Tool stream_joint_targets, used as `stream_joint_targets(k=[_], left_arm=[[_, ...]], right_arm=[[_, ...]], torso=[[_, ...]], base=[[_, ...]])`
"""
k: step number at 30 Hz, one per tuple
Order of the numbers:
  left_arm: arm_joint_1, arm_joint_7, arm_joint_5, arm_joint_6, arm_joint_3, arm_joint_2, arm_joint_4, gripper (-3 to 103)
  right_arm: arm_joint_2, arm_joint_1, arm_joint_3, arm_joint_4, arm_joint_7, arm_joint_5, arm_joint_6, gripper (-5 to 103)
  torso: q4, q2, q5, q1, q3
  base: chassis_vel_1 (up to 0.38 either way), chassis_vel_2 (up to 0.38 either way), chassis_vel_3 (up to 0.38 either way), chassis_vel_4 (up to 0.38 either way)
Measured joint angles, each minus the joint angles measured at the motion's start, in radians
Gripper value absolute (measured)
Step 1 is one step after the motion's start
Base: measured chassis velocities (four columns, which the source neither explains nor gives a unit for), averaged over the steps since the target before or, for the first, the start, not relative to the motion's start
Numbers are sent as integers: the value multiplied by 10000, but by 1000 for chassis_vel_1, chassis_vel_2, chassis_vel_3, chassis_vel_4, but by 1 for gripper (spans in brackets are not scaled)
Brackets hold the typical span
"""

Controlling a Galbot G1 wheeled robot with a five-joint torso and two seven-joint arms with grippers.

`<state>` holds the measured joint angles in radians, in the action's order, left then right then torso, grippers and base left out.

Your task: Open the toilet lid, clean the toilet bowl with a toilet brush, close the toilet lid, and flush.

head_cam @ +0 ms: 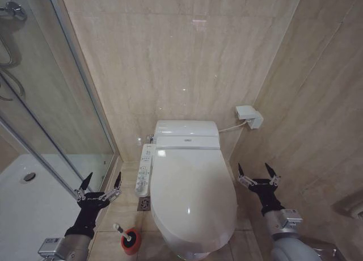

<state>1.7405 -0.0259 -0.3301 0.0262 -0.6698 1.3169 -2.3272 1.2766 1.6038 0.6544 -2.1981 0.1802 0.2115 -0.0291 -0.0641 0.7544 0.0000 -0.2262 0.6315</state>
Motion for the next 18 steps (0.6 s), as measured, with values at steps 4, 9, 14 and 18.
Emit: stream_joint_targets(k=[4,9,14,18], left_arm=[[0,0,0,0,0,0,0,100],[0,0,0,0,0,0,0,100],[0,0,0,0,0,0,0,100],[0,0,0,0,0,0,0,100]], right_arm=[[0,0,-1,0,2,0,0,100],[-2,-3,-4,0,7,0,-1,100],[-5,-5,-7,0,11,0,-1,100],[-6,-6,-8,0,14,0,-1,100]], torso=[[0,0,0,0,0],[0,0,0,0,0],[0,0,0,0,0],[0,0,0,0,0]], base=[[0,0,0,0],[0,0,0,0],[0,0,0,0],[0,0,0,0]])
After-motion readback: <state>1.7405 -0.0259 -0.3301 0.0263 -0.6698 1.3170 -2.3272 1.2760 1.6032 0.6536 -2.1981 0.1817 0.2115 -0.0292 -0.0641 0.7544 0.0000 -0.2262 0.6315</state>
